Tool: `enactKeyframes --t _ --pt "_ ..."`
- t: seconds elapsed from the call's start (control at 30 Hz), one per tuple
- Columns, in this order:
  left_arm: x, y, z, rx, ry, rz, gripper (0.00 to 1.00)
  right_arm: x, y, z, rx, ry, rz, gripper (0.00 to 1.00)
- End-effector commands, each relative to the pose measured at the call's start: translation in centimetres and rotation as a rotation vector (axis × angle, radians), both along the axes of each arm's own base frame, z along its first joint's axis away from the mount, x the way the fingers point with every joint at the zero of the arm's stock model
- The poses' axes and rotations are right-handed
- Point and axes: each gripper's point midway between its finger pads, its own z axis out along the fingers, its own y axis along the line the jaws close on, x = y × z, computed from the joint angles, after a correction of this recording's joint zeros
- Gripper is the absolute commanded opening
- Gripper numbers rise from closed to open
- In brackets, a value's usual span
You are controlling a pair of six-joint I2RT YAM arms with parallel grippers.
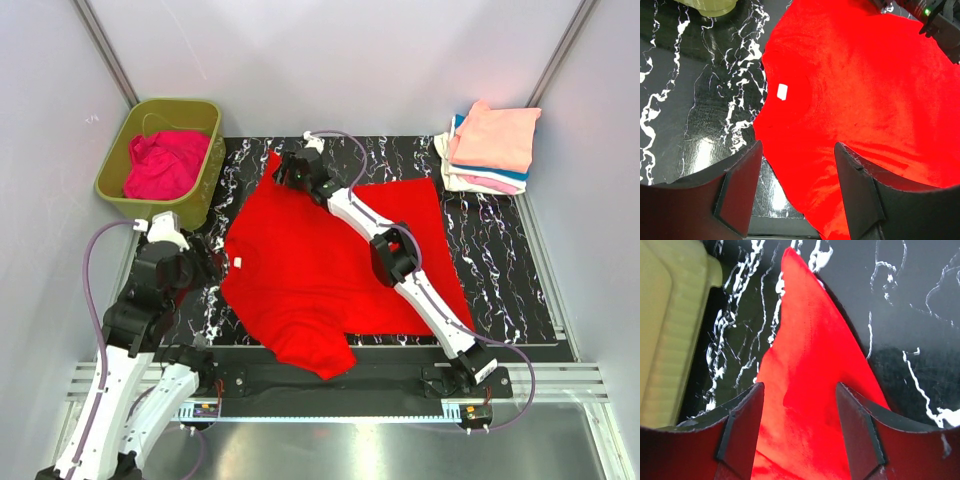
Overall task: Fold and stack the t-shirts
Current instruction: Flatten the tshirt out
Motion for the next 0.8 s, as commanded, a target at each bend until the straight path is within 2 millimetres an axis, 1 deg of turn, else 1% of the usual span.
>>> enactKeyframes --t 0.0,0.07,0.1,0.13,0.17,0.2,0.23,0.3,0.33,0.37,0.4,0.43,0.47,0.5,0.53,0.57,0.6,0.63,0.7,0.73,0.77 --pt "1.0 -0.4 0.7 -0.012 -0.04 -0.019 0.64 -0.4 -1.8 0.7 0.07 0.159 -0.078 0.67" --pt "1.1 -0.5 0.5 -0.011 -0.029 -0.02 0.64 -0.7 -3.0 -0.6 0.088 0.252 -0.11 0.68" --pt "1.2 -0.4 0.4 -0.01 -0.026 -0.019 0.64 -0.5 -4.9 -1.7 0.069 0.31 -0.145 0.68" --pt "1.2 -0.5 0.3 -0.01 -0.021 -0.02 0.64 -0.4 -5.9 -1.0 0.085 0.338 -0.174 0.68" --pt "1.2 -0.5 0.3 -0.011 -0.02 -0.02 0.64 -1.5 -7.0 -3.6 0.065 0.424 -0.179 0.68" --pt "1.2 -0.4 0.3 -0.011 -0.02 -0.018 0.64 -1.5 -8.4 -4.1 0.072 0.457 -0.195 0.68" --pt "1.2 -0.5 0.4 -0.012 -0.023 -0.019 0.64 -3.0 -9.5 -5.1 0.056 0.521 -0.209 0.69" --pt "1.2 -0.4 0.4 -0.012 -0.024 -0.017 0.64 -4.9 -10.6 -5.7 0.04 0.592 -0.203 0.72" --pt "1.3 -0.3 0.5 -0.012 -0.027 -0.016 0.63 -7.0 -11.6 -5.6 0.017 0.631 -0.199 0.72" --pt "1.3 -0.4 0.4 -0.014 -0.026 -0.019 0.63 -8.0 -12.0 -5.4 0.01 0.64 -0.196 0.73" --pt "1.3 -0.3 0.5 -0.016 -0.028 -0.015 0.63 -8.4 -12.3 -4.7 0.018 0.621 -0.188 0.73" --pt "1.3 -0.3 0.4 -0.015 -0.029 -0.016 0.63 -8.8 -12.8 -1.9 0.018 0.577 -0.178 0.74" --pt "1.3 -0.3 0.5 -0.016 -0.03 -0.016 0.63 -10.4 -13.9 -3.0 -0.028 0.6 -0.179 0.74" --pt "1.3 -0.4 0.5 -0.017 -0.03 -0.021 0.63 -10.9 -14.6 -2.4 -0.059 0.587 -0.177 0.74" --pt "1.3 -0.4 0.5 -0.016 -0.03 -0.023 0.63 -11.3 -15.1 -1.0 -0.103 0.552 -0.142 0.74" --pt "1.3 -0.4 0.5 -0.019 -0.031 -0.024 0.63 -11.4 -15.3 -0.3 -0.131 0.538 -0.121 0.74" --pt "1.3 -0.4 0.6 -0.02 -0.032 -0.023 0.63 -12.3 -15.6 -0.1 -0.169 0.557 -0.088 0.74" --pt "1.4 -0.4 0.5 -0.018 -0.031 -0.025 0.63 -11.8 -15.5 1.5 -0.197 0.515 -0.054 0.74" --pt "1.4 -0.3 0.6 -0.022 -0.034 -0.023 0.63 -12.1 -15.9 2.4 -0.251 0.505 -0.032 0.72" --pt "1.5 -0.3 0.5 -0.021 -0.033 -0.022 0.63 -11.3 -15.8 3.7 -0.272 0.458 -0.018 0.72" --pt "1.5 -0.2 0.5 -0.023 -0.036 -0.018 0.63 -10.8 -16.2 4.0 -0.301 0.437 -0.036 0.7"
